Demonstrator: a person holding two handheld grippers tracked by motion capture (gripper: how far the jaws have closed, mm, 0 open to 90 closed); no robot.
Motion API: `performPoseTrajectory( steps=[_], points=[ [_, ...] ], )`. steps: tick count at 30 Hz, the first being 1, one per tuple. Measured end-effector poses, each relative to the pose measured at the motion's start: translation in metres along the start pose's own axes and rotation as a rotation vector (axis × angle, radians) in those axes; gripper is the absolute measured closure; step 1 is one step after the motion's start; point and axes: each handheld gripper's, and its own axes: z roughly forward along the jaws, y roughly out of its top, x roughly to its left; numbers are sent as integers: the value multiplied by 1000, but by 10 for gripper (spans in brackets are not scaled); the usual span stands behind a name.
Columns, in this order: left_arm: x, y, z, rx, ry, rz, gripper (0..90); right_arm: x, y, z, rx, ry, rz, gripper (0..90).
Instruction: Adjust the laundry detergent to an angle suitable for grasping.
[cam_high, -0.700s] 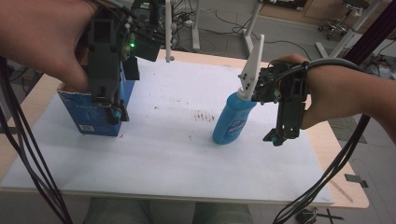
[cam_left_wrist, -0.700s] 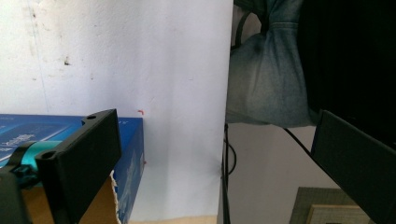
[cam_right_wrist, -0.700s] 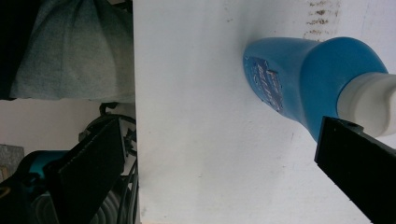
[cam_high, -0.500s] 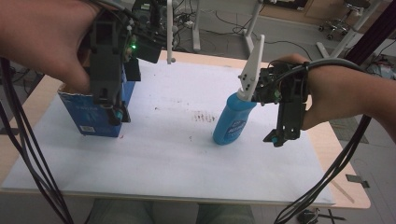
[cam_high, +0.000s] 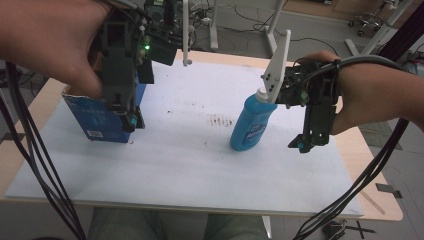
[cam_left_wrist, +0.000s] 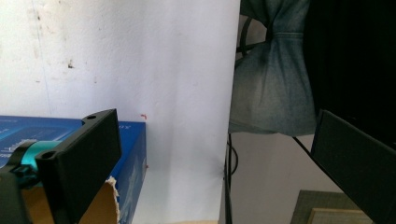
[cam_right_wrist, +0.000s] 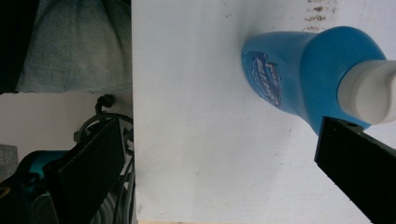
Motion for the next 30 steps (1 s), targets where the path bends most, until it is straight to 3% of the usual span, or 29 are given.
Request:
performPoseTrajectory(
  steps=[6, 14, 25, 30],
  points=[
    [-1, 4, 2, -14, 34, -28, 18, 3, -11, -1, 6, -10, 13, 10],
    [0, 19, 8, -34, 49, -58, 18, 7, -35, 3, -1, -19, 52, 10],
    [8, 45, 10, -83, 29, -118, 18, 11, -60, 7, -9, -20, 78, 10],
    [15, 59, 14, -100, 27, -174, 18, 14, -72, 10, -11, -17, 99, 10]
  ],
)
